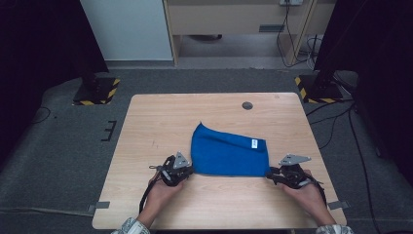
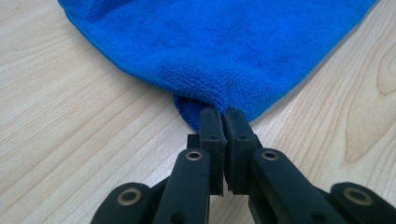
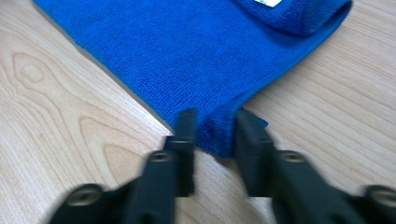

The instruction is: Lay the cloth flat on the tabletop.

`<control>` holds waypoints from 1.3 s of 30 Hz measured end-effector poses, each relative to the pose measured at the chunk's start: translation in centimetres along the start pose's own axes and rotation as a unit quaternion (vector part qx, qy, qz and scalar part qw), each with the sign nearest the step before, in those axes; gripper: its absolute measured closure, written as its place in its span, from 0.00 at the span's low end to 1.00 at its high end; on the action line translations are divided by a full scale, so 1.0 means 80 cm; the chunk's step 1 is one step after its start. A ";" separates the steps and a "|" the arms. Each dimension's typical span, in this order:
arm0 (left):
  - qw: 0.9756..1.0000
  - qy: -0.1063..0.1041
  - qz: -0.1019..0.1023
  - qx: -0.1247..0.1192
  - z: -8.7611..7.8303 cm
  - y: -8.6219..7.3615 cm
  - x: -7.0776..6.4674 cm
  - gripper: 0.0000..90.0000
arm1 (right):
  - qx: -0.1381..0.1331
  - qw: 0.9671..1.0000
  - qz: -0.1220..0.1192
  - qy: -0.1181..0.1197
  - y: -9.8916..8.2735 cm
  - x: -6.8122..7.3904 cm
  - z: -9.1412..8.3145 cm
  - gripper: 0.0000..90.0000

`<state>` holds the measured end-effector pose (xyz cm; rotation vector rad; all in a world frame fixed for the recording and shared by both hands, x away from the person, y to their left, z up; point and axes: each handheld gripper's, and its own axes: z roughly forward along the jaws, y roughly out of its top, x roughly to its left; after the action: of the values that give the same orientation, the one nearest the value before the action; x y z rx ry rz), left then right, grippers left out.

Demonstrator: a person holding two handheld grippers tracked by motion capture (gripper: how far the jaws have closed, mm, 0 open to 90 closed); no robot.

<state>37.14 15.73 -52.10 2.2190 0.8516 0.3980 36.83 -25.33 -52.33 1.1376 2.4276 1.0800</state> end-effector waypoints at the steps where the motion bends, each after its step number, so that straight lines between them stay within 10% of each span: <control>1: 1.000 -0.002 -0.001 0.000 0.001 0.000 0.000 0.97 | 0.001 1.000 -0.003 0.000 0.001 0.000 0.000 0.88; 14: 0.999 -0.018 -0.045 -0.011 0.014 0.042 0.037 0.97 | -0.021 0.997 0.058 0.039 0.035 -0.023 0.011 0.99; 28: 0.995 0.015 -0.095 0.018 0.065 0.060 0.084 0.96 | -0.015 0.990 0.139 -0.002 0.051 -0.084 0.053 0.98; 39: 0.991 0.048 -0.100 -0.071 0.031 0.052 0.073 0.60 | -0.032 0.993 0.108 -0.029 0.040 -0.067 0.027 0.53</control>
<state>44.58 16.27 -50.65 1.9757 1.0538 0.4559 43.23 -26.88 -51.96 1.4164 2.2482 1.1591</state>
